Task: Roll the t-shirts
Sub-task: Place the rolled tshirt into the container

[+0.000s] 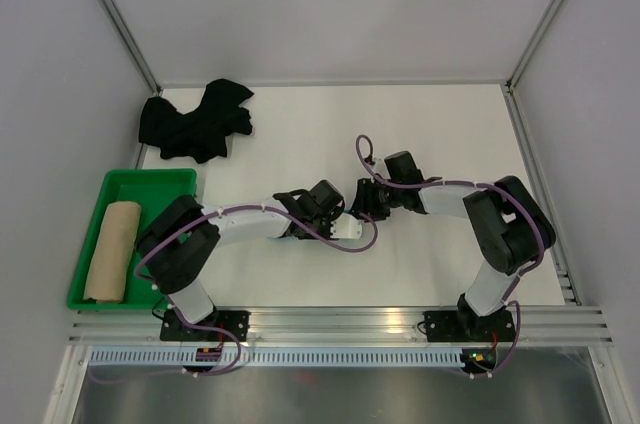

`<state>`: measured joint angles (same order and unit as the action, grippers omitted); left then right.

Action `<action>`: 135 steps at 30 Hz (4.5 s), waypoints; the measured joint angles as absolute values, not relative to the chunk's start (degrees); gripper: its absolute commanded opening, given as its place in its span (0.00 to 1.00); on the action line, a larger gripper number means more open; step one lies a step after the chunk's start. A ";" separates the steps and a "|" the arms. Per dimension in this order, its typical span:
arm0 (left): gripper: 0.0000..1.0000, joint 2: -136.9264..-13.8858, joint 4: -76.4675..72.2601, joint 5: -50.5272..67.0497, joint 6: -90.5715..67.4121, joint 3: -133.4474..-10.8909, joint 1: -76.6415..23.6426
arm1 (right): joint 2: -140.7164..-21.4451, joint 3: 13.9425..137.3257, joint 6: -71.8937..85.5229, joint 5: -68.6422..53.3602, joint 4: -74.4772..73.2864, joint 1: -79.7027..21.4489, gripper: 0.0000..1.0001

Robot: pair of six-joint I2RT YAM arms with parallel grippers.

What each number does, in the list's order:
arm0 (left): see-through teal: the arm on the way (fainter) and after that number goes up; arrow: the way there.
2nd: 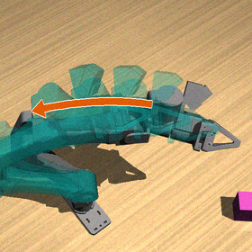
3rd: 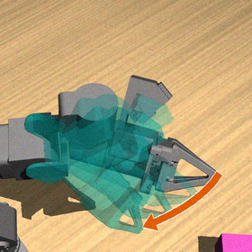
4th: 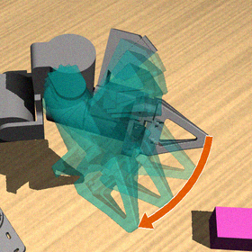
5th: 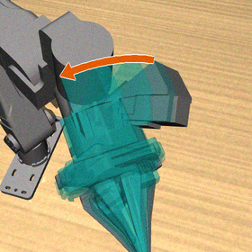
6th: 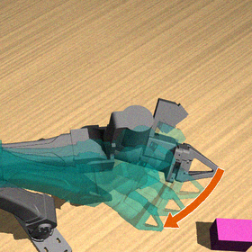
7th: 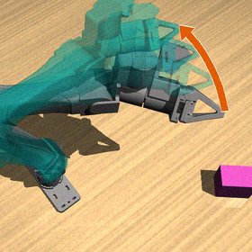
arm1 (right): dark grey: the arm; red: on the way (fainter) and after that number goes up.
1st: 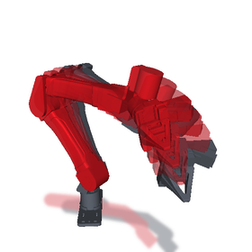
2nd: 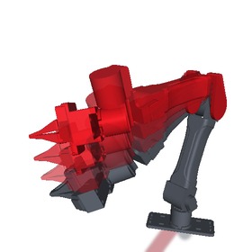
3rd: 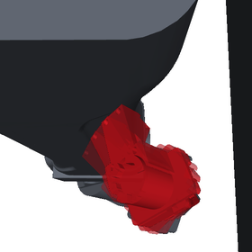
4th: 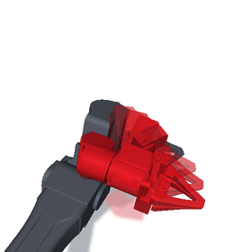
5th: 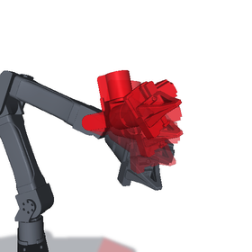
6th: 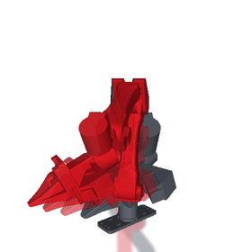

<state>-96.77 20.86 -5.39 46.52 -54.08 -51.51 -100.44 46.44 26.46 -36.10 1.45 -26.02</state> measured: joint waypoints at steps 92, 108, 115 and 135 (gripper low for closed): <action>0.62 -71.96 35.53 -16.69 29.91 -38.24 12.88 | -89.91 43.40 18.11 -29.71 -7.86 -17.10 0.49; 0.28 -62.94 49.47 -11.62 28.56 -50.48 13.26 | -90.50 43.88 17.98 -29.74 -8.51 -17.02 0.43; 0.12 -65.54 46.50 -11.77 29.87 -50.76 22.55 | -90.45 45.93 18.65 -29.76 -8.71 -17.23 0.35; 0.12 -77.60 35.92 -8.43 35.11 -38.92 35.20 | -89.89 48.93 18.81 -29.65 -9.19 -21.02 0.35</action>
